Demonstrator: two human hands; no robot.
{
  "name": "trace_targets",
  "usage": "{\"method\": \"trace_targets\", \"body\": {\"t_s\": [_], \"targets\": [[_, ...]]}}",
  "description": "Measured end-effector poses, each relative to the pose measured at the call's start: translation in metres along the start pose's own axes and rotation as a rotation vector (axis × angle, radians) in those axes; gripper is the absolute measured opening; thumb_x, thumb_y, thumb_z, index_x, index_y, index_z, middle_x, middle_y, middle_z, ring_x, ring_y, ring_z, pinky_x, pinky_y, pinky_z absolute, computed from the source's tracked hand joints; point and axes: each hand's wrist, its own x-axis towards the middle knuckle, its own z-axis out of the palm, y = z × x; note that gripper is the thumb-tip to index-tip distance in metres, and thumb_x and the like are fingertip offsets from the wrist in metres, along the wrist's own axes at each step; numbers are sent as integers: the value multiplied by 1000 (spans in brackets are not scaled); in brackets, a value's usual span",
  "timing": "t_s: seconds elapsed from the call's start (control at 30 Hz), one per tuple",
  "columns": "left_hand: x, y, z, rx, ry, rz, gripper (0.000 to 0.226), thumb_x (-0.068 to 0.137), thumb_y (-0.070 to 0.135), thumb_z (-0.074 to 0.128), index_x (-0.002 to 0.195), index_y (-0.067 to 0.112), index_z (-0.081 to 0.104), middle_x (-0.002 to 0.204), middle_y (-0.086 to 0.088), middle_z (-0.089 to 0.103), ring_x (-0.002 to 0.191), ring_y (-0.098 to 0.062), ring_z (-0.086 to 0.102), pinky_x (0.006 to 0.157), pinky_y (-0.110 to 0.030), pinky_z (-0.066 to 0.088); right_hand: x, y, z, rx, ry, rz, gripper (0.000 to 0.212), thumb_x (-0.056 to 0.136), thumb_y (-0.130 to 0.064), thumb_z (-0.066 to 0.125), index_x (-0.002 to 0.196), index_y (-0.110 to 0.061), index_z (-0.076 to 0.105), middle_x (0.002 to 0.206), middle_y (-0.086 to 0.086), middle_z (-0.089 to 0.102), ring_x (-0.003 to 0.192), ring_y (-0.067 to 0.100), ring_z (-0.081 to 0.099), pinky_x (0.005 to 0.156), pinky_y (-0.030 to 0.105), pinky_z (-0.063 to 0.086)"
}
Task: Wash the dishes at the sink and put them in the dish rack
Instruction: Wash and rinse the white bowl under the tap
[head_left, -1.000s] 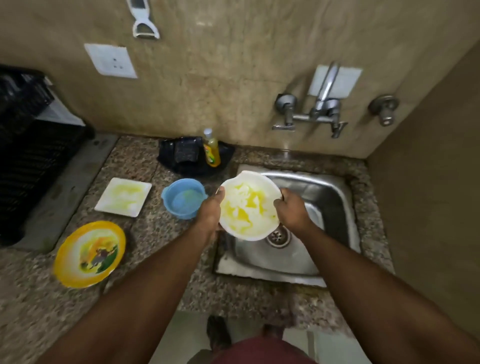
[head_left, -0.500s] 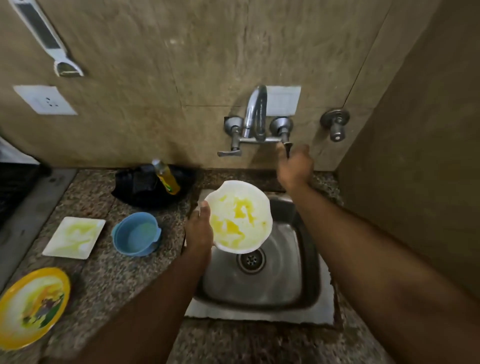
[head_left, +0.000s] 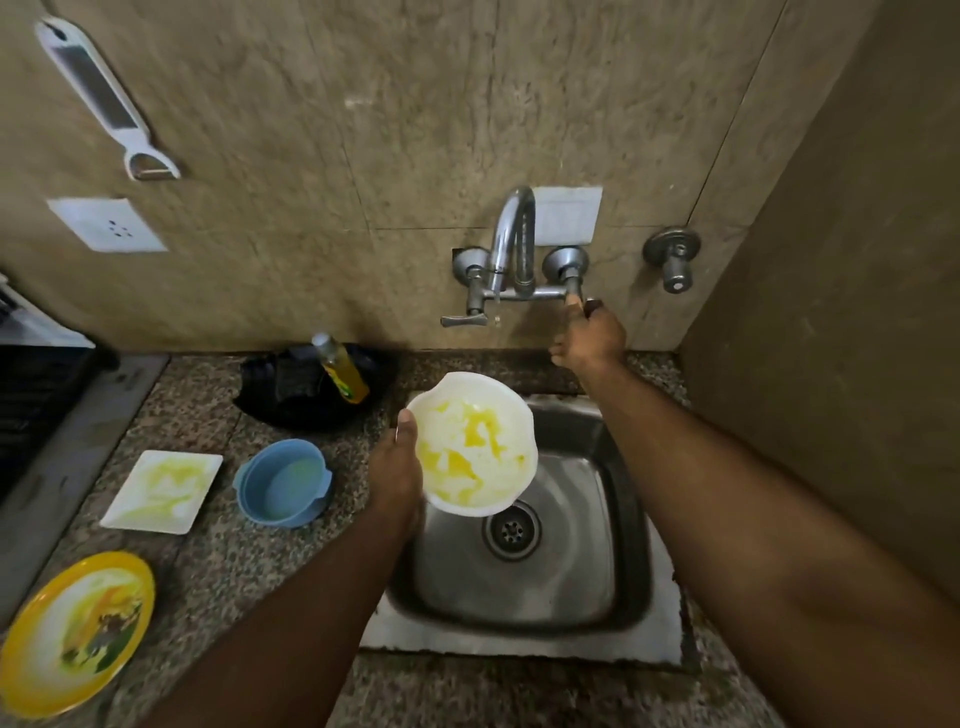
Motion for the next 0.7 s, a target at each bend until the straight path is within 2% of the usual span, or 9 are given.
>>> {"method": "trace_targets", "body": {"t_s": [0.07,0.13,0.2,0.3,0.37,0.43,0.5,0.6,0.7], "targets": [[2,3,-3,54,8,16,38,105,50,52,101,17,70,98,-6,75,90,-27,73,83,-46,61,-9,1,0,-47,-1,21,33,96,-54,53,85,-24,59,90,13,73,74,34,73,62,49,64],[3,8,-6,116,10,55,43,104,54,50,100,15,69,97,-6,74,89,-26,72,78,-42,61,4,25,10,-87,-27,40,50,83,-71,48,84,-22,59,89,10,73,77,33,73,70,51,64],[4,11,-8,147,21,77,46,104,55,49,101,12,67,94,-4,72,87,-24,71,72,-37,58,-14,28,16,-156,-60,65,61,75,-76,49,90,-18,64,91,12,74,81,34,74,73,53,64],[6,14,-11,169,51,122,50,102,59,51,101,11,66,97,-9,72,92,-29,71,82,-47,60,-75,8,16,-300,-335,66,31,90,-41,71,93,-10,72,88,12,74,77,29,73,67,47,65],[3,24,-12,187,61,151,51,104,56,50,103,8,65,100,-12,71,91,-28,68,81,-44,57,-91,14,22,-392,-528,43,22,93,-27,72,110,-12,70,99,10,73,84,26,73,64,40,63],[1,34,-13,260,50,199,50,107,50,46,104,3,62,94,-7,65,82,-18,61,69,-33,47,-91,21,32,-509,-495,-61,29,98,-32,65,120,-13,69,113,12,72,98,29,70,75,35,57],[3,39,-13,296,60,232,48,108,46,44,103,2,60,86,0,58,77,-13,56,61,-24,38,-89,19,40,-537,-391,-120,40,101,-46,57,117,-13,73,111,12,74,101,30,69,84,34,54],[6,40,-10,249,104,262,47,106,52,47,102,7,64,96,-8,66,93,-26,65,75,-33,50,-90,15,49,-436,-256,-140,61,98,-64,49,104,-10,77,101,14,75,96,31,69,85,36,53],[5,47,-10,265,174,282,48,104,59,45,102,15,64,105,-9,68,98,-32,65,91,-46,54,-91,19,57,-407,-332,-177,52,104,-50,49,122,-7,69,118,18,71,111,36,65,93,38,51]]}}
